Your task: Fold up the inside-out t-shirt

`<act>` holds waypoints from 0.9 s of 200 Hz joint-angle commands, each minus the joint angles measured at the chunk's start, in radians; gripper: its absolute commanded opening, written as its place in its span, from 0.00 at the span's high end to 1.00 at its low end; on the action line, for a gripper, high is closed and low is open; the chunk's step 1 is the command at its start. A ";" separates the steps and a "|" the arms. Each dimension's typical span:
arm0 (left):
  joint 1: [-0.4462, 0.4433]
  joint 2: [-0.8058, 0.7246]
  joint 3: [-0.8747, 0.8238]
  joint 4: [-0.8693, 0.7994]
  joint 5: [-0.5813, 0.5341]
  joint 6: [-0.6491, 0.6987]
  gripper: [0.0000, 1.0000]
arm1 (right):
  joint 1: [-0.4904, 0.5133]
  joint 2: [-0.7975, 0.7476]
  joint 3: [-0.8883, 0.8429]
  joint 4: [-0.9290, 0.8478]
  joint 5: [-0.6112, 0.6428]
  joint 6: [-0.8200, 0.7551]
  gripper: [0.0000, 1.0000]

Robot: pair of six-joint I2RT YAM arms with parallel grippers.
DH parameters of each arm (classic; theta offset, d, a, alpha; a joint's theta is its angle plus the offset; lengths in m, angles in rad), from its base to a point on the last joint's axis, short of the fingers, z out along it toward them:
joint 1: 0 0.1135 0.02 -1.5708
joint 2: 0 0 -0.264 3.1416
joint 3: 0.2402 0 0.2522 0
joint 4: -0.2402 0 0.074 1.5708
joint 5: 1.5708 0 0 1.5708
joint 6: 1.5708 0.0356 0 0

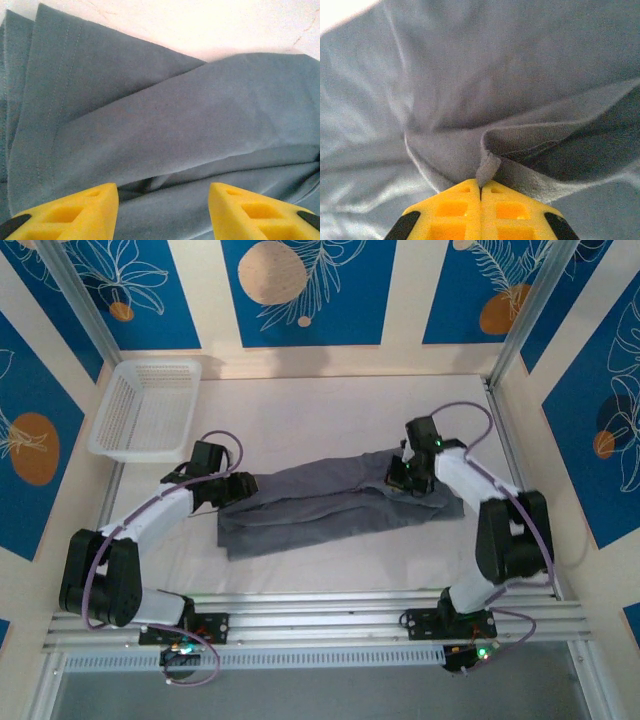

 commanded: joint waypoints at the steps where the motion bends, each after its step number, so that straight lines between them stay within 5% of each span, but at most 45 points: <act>1: -0.012 0.022 0.032 -0.007 -0.006 -0.008 0.49 | 0.054 -0.077 -0.170 0.070 -0.136 0.121 0.81; 39: -0.035 0.022 0.026 0.014 -0.012 -0.029 0.48 | 0.030 -0.299 -0.183 0.117 -0.040 0.184 0.56; 62: -0.069 0.054 0.065 0.000 -0.026 -0.029 0.54 | -0.022 -0.214 -0.090 0.137 0.009 0.155 0.54; 71: -0.092 0.070 0.090 -0.025 -0.061 -0.032 0.72 | -0.039 -0.135 -0.030 0.116 0.009 0.136 0.60; 79: -0.120 0.090 0.122 -0.070 -0.119 -0.040 1.00 | -0.049 -0.067 0.012 0.113 0.009 0.116 0.73; 97: -0.162 0.177 0.218 -0.174 -0.200 -0.048 1.00 | -0.069 0.051 0.056 0.148 -0.027 0.109 1.00; 180: -0.178 0.606 0.507 -0.207 -0.173 -0.121 1.00 | -0.133 0.303 0.126 0.095 -0.074 0.106 1.00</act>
